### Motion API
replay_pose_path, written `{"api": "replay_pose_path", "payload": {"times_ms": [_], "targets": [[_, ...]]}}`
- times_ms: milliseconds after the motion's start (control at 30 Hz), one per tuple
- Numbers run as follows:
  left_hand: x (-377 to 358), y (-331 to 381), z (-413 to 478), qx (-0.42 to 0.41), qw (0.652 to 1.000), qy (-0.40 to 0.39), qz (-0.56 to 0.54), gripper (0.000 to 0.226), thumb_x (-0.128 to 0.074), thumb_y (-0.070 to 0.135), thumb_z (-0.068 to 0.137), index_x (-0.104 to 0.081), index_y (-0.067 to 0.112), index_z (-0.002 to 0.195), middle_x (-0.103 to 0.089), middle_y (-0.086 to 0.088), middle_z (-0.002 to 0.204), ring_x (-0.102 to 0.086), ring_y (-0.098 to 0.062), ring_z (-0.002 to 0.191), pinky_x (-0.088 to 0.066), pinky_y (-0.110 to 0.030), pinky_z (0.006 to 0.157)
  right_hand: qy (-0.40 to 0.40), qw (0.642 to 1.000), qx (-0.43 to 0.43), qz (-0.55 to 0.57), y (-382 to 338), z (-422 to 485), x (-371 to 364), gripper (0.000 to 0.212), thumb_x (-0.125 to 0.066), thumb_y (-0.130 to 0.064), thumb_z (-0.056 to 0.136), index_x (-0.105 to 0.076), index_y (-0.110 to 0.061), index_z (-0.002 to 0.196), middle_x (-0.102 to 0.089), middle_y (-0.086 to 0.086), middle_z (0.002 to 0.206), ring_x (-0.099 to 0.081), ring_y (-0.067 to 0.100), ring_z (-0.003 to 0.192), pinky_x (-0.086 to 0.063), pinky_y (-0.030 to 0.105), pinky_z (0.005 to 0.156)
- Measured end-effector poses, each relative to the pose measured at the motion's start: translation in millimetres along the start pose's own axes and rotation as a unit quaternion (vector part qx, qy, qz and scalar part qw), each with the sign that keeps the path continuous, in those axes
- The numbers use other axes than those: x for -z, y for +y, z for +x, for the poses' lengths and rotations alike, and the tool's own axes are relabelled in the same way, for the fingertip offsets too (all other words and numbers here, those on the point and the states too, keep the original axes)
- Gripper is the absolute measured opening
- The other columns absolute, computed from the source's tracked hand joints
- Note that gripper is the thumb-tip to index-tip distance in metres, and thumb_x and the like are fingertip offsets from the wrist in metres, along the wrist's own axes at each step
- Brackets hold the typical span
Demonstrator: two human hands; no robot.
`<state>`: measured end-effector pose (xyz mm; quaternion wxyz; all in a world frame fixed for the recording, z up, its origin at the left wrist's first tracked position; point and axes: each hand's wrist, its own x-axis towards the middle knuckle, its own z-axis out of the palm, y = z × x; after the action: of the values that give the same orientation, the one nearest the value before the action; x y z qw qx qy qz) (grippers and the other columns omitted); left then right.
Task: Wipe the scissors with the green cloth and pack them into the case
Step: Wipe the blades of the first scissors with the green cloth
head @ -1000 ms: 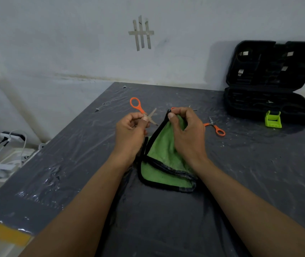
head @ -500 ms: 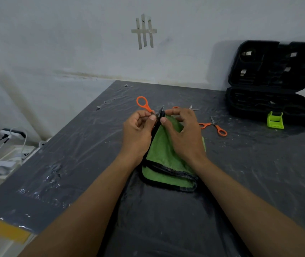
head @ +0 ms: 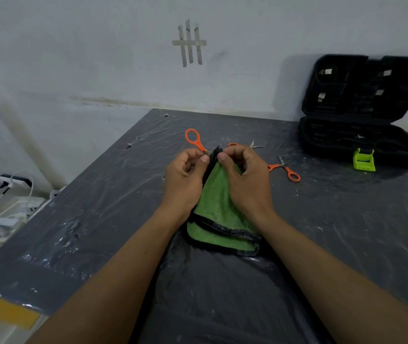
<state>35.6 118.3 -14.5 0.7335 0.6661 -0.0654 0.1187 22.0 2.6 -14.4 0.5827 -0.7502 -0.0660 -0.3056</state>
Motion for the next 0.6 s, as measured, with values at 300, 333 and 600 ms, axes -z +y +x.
{"api": "replay_pose_path", "payload": {"times_ms": [300, 333, 600], "targets": [[0.6, -1.3, 1.7, -0.003, 1.000, -0.013, -0.017, 0.013, -0.059, 0.007, 0.091, -0.063, 0.019, 0.088, -0.068, 0.002, 0.088, -0.062, -0.003, 0.079, -0.050, -0.017, 0.074, -0.022, 0.999, -0.015, -0.034, 7.4, 1.7, -0.4, 0.007, -0.059, -0.019, 0.094, -0.065, -0.016, 0.093, -0.061, -0.017, 0.085, -0.056, -0.006, 0.080, -0.043, 0.009, 0.074], [0.9, -1.6, 1.5, -0.001, 1.000, -0.017, -0.015, 0.013, -0.059, 0.008, 0.091, -0.063, 0.020, 0.088, -0.068, 0.002, 0.088, -0.062, -0.003, 0.079, -0.050, -0.018, 0.074, -0.037, 0.998, -0.007, -0.045, 7.5, 2.1, -0.2, 0.009, -0.058, -0.020, 0.095, -0.066, -0.017, 0.094, -0.061, -0.018, 0.085, -0.057, -0.006, 0.080, -0.042, 0.008, 0.073], [0.8, 0.7, 1.4, 0.014, 0.999, 0.014, -0.028, 0.009, -0.059, 0.005, 0.090, -0.063, 0.014, 0.091, -0.068, -0.003, 0.087, -0.065, -0.001, 0.073, -0.052, -0.016, 0.068, -0.109, 0.993, 0.004, -0.036, 8.7, 3.3, 0.0, 0.019, -0.057, -0.020, 0.095, -0.068, -0.009, 0.106, -0.070, -0.003, 0.099, -0.064, 0.006, 0.093, -0.049, 0.018, 0.081]]}}
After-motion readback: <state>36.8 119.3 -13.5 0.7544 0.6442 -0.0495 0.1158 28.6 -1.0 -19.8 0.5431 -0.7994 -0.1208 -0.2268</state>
